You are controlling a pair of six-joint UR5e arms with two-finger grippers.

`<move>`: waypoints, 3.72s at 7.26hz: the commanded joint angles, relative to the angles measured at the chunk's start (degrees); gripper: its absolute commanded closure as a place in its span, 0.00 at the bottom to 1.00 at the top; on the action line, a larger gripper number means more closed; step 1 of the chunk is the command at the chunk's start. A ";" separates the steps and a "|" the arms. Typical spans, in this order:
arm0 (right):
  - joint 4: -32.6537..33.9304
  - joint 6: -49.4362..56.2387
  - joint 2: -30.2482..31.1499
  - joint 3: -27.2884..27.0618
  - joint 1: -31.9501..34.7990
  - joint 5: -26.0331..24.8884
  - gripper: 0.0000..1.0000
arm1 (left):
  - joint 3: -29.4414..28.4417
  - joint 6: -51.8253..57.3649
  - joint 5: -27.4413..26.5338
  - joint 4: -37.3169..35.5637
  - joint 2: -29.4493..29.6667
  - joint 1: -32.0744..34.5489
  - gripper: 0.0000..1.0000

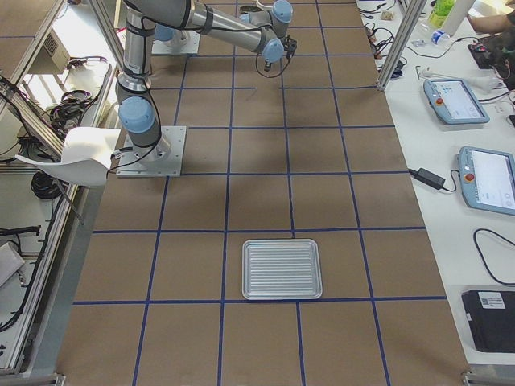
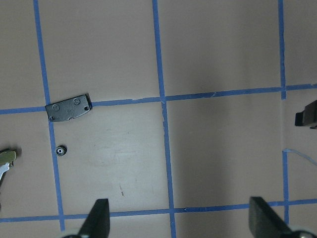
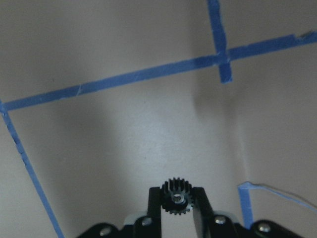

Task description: Place bearing gear from tray to pile

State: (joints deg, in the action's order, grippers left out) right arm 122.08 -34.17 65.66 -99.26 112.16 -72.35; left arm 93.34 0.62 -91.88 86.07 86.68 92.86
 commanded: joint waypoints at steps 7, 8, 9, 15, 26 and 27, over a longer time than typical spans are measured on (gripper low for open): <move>11.16 -2.30 -3.18 -4.36 1.31 -3.10 0.00 | 0.52 -0.18 0.04 -0.03 -0.37 0.04 0.00; 10.90 -2.04 -3.00 -4.27 1.31 -5.06 0.00 | 0.61 -0.18 0.04 -0.11 -0.37 0.04 0.00; 10.38 -2.04 -2.13 -4.19 0.70 -5.08 0.00 | 0.70 -0.18 0.04 -0.03 -0.46 0.04 0.00; -13.50 26.98 17.37 -4.01 -22.29 -8.76 0.00 | 4.55 -8.94 1.62 -3.88 7.43 4.76 0.00; -31.47 34.44 28.90 1.52 -25.06 -17.90 0.00 | 22.67 -18.29 1.36 -48.10 25.99 15.68 0.02; -32.07 34.53 29.52 1.70 -24.89 -17.73 0.00 | 22.67 -18.37 1.36 -48.71 26.17 15.94 0.10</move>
State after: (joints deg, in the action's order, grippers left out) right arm 90.17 0.38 94.55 -97.91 87.16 -90.00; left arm 116.01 -17.68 -90.50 38.36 112.40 108.47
